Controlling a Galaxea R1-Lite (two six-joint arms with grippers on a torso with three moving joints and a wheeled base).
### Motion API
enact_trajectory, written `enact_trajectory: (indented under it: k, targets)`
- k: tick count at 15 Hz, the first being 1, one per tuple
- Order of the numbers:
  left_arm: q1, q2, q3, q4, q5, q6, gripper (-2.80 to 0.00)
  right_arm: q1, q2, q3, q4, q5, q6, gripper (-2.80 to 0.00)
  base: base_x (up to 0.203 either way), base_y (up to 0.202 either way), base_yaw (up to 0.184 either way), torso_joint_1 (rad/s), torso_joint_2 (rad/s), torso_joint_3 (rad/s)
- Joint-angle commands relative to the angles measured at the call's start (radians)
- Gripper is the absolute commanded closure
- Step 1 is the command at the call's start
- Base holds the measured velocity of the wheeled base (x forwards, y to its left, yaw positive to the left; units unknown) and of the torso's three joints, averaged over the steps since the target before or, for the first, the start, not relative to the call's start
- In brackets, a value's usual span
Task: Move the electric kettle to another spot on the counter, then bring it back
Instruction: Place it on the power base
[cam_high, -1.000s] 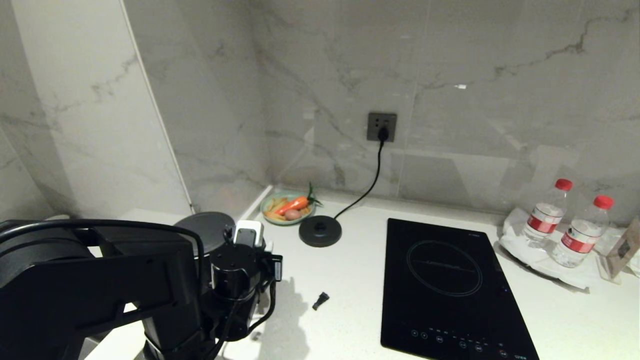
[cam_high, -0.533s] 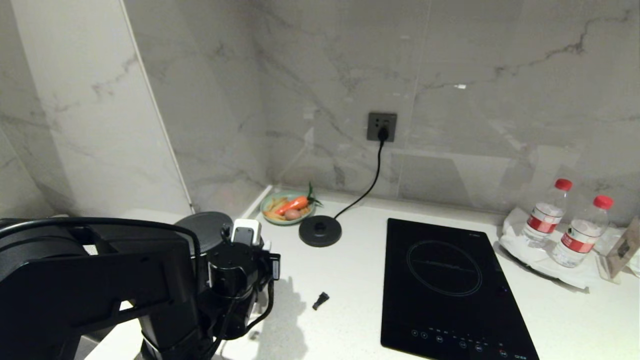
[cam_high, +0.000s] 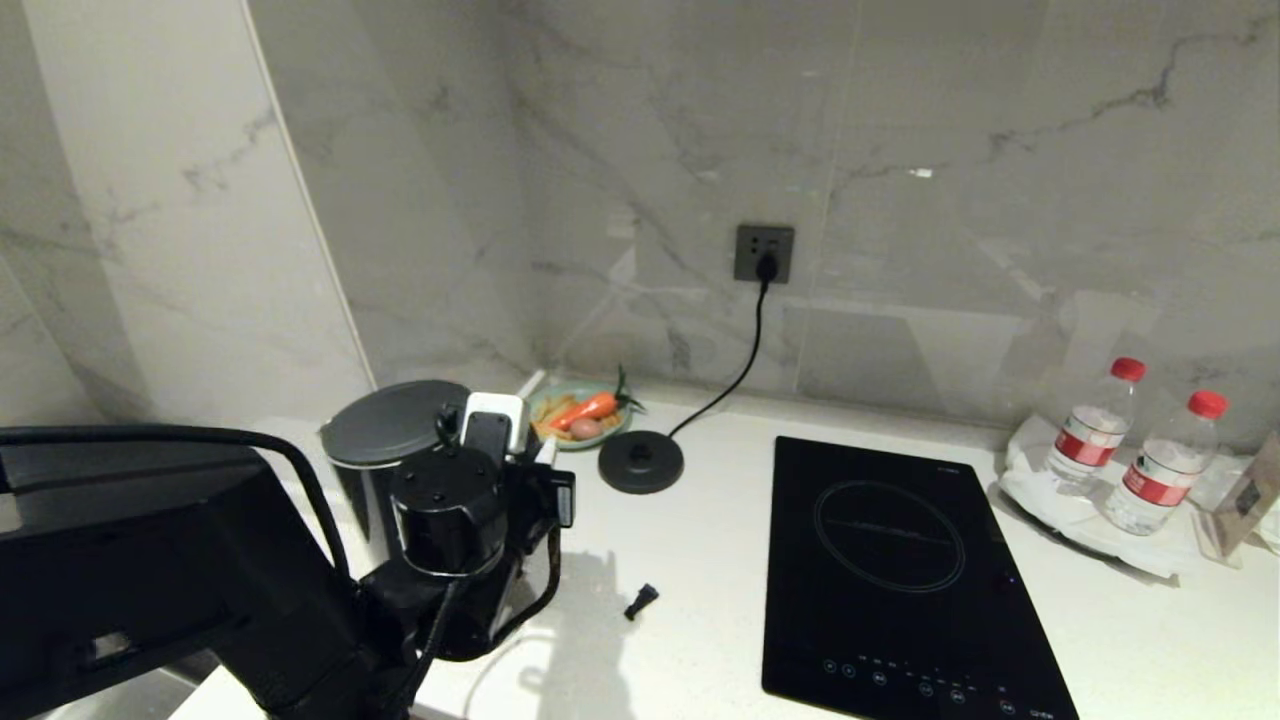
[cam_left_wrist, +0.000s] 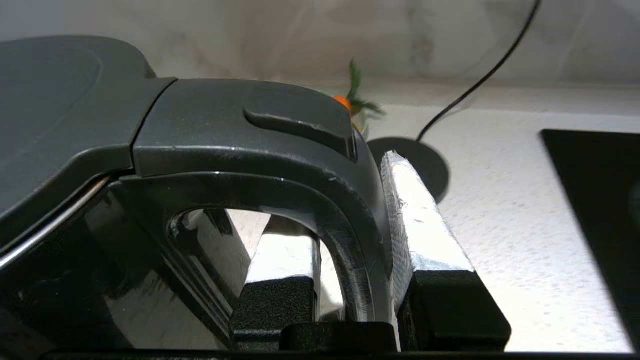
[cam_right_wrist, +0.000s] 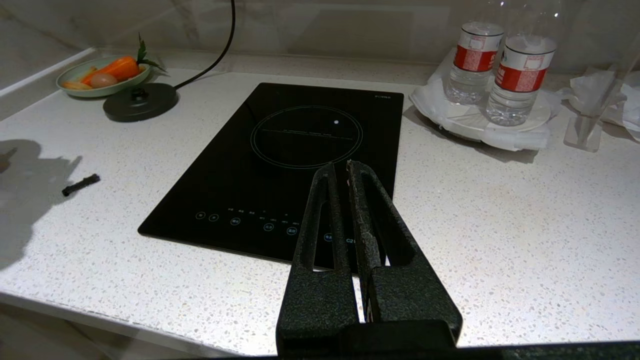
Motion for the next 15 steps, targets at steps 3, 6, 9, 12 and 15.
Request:
enact_trajectory:
  k: [3,6,9,12,15]
  targets:
    - [-0.091,-0.098,-0.03,0.082,0.025,0.036,0.0,0.0,0.002,0.0,0.0,0.0,0.0,0.0,0.0,0.0,0.0,0.0,0.0,0.0]
    - [-0.148,-0.119,-0.025,0.098,0.027,0.058,0.0,0.0,0.002,0.0,0.0,0.0,0.0,0.0,0.0,0.0,0.0,0.0,0.0,0.0]
    - [-0.186,-0.119,-0.016,0.099,0.021,0.08,0.0,0.0,0.002,0.0,0.0,0.001,-0.002,0.0,0.0,0.0,0.0,0.0,0.0,0.0]
    - [-0.213,-0.118,-0.024,0.103,0.02,0.086,0.0,0.0,0.002,0.0,0.0,0.001,-0.002,0.0,0.0,0.0,0.0,0.0,0.0,0.0]
    - [-0.283,-0.13,-0.051,0.137,0.034,0.085,0.0,0.0,0.002,0.0,0.0,0.0,-0.002,0.0,0.0,0.0,0.0,0.0,0.0,0.0]
